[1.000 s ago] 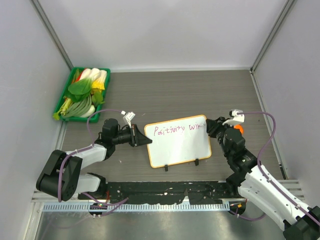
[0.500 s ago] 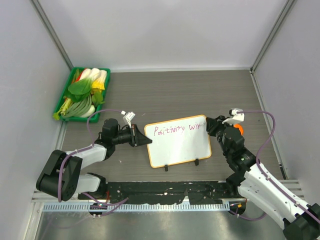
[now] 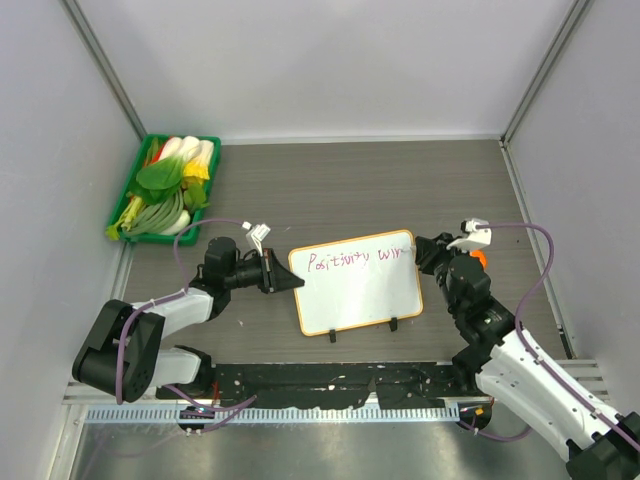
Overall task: Write a sentence on the whiteboard
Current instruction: Write on the whiteboard at the whiteboard stand.
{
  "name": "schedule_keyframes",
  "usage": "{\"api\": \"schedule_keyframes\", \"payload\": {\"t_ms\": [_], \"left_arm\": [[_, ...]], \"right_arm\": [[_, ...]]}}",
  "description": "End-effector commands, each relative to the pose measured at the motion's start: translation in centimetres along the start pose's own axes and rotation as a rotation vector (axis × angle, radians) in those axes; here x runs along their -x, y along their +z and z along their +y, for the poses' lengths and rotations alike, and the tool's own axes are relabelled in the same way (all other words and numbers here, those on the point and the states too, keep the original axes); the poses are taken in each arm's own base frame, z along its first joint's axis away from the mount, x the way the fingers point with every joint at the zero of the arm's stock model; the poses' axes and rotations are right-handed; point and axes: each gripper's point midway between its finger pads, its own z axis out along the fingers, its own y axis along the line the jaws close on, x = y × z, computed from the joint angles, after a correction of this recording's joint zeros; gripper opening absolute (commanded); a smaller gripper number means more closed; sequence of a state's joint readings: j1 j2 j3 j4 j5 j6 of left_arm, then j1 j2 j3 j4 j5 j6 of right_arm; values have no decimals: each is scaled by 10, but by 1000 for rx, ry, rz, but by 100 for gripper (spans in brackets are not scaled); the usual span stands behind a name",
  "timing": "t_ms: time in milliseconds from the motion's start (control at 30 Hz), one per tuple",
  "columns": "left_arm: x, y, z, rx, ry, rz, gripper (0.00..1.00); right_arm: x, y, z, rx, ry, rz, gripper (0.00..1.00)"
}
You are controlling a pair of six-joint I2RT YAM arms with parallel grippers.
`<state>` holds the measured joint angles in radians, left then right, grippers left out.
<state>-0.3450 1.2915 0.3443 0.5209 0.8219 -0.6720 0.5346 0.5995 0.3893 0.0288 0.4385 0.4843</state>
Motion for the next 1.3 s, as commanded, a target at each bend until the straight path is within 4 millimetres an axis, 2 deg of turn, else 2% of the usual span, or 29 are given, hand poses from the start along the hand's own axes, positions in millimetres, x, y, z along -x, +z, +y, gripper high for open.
{"api": "schedule_keyframes", "payload": {"t_ms": [0, 233, 367, 667, 867, 1100, 1267], "left_arm": [[-4, 0, 25, 115, 14, -7, 0], [-4, 0, 25, 113, 14, -5, 0], [-4, 0, 25, 113, 16, -5, 0], [-5, 0, 25, 114, 14, -4, 0], [-4, 0, 26, 114, 13, -5, 0], [-3, 0, 26, 115, 15, -7, 0], [-5, 0, 26, 115, 12, -4, 0]], "right_arm": [[-9, -4, -6, -15, -16, 37, 1], [-16, -11, -8, 0, -7, 57, 1], [-11, -10, -6, 5, 3, 43, 1], [32, -9, 13, 34, 45, -62, 1], [40, -5, 10, 3, 38, -96, 1], [37, -2, 1, -37, 35, -116, 1], [28, 2, -3, -51, 22, -90, 1]]}}
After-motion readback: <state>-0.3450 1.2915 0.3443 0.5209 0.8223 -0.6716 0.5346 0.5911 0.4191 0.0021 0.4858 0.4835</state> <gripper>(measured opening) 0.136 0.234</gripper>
